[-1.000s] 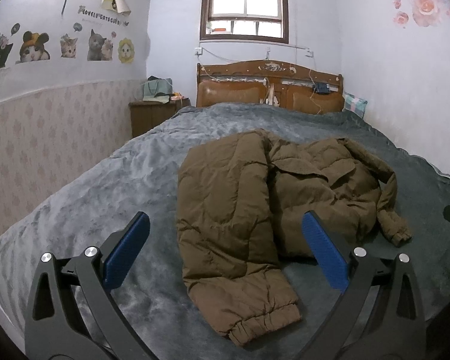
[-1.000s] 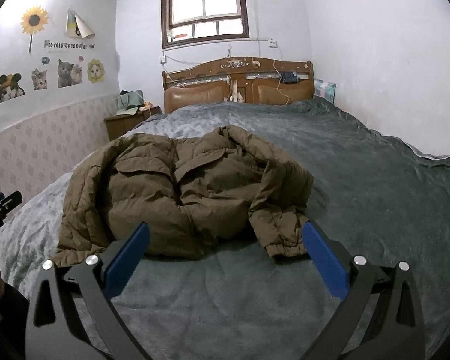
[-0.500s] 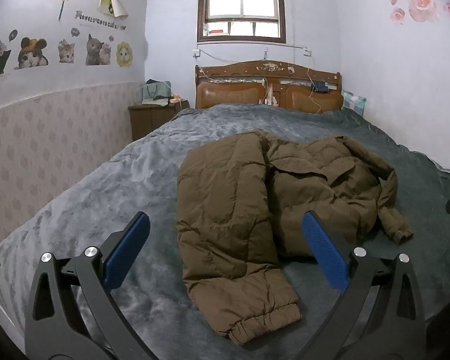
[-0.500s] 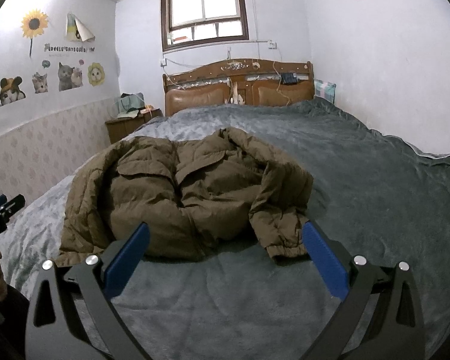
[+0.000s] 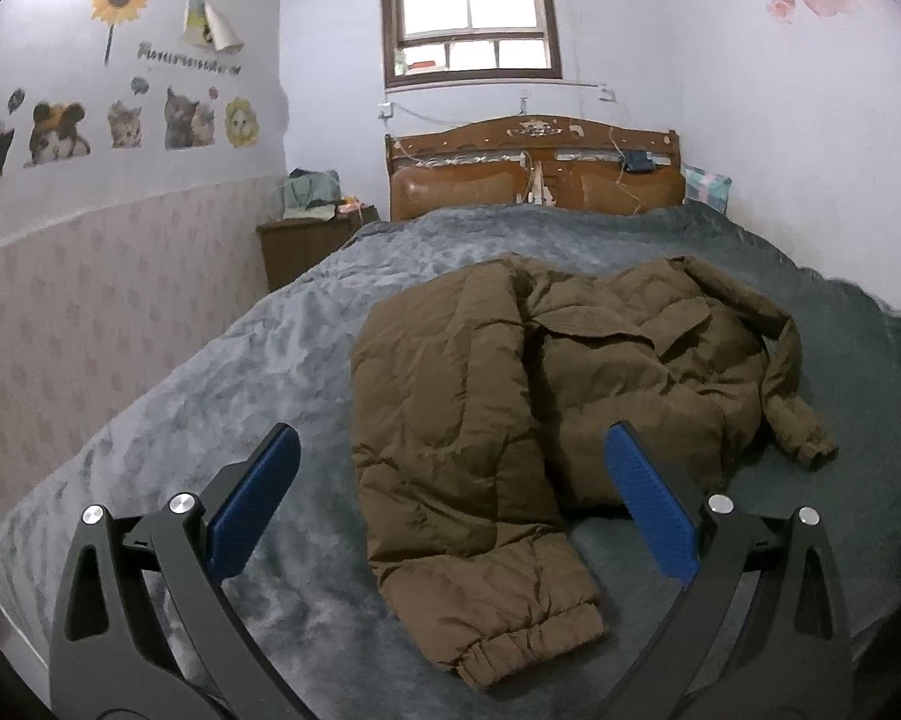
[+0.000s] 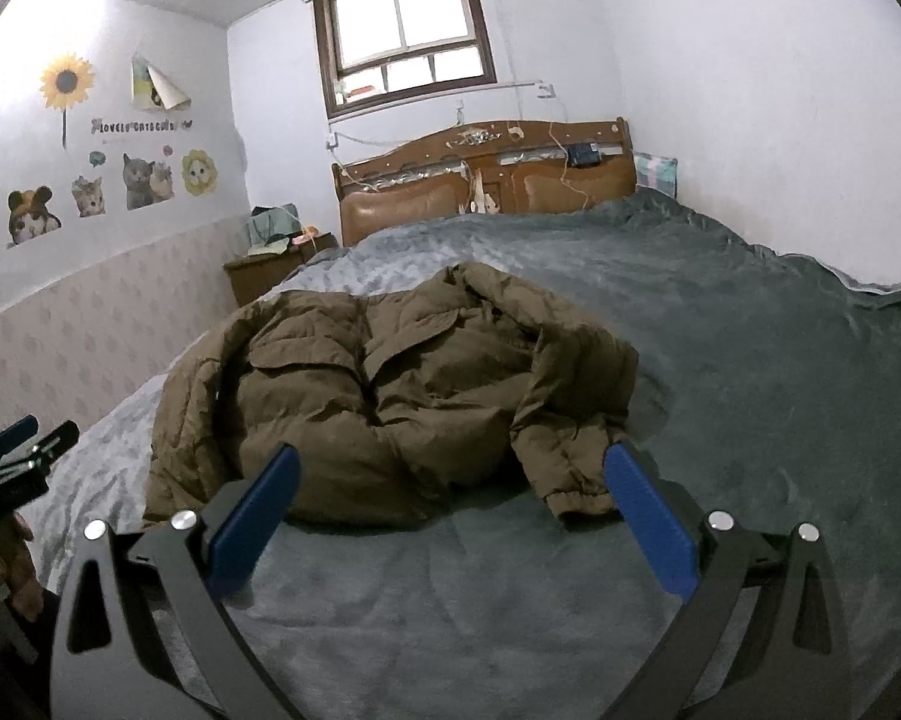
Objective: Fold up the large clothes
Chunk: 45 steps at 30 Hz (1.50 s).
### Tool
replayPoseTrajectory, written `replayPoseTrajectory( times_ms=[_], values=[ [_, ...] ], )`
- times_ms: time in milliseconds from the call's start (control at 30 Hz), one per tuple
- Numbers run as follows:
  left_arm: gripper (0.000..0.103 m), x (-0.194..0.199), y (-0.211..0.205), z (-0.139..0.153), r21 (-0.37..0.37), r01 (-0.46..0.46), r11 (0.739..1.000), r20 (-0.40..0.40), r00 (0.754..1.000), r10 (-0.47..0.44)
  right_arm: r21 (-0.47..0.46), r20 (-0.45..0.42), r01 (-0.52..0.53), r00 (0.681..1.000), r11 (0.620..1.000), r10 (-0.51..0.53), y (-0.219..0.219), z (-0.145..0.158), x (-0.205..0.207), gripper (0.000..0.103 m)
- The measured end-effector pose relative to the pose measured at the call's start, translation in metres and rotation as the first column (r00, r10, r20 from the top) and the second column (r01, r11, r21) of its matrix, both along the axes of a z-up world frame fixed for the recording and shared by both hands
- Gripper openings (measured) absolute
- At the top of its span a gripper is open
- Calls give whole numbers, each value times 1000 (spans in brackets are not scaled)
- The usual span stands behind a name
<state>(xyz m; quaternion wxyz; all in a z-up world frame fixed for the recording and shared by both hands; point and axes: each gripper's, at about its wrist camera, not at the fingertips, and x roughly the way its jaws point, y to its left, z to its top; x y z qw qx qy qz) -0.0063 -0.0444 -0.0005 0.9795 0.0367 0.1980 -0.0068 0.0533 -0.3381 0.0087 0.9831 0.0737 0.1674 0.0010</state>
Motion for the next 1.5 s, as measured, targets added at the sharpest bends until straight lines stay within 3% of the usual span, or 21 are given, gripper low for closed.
replayPoseTrajectory(
  times_ms=[133,567,967,1500],
  values=[
    [100,-1,-4,0,21,13,1000,4,1000,-13,-1,-2,0,1000,1000,0,0,0,-1,101],
    [100,-2,11,2,-58,10,998,0,1000,-10,-26,-15,8,1000,1000,-8,2,2,-1,101],
    [100,-1,3,2,-19,22,1000,-9,1000,-22,-19,-19,-6,1000,1000,5,-3,2,3,101],
    [100,0,14,1,-89,18,996,-12,1000,-19,-70,-41,11,999,998,-14,9,-2,9,101]
  ],
)
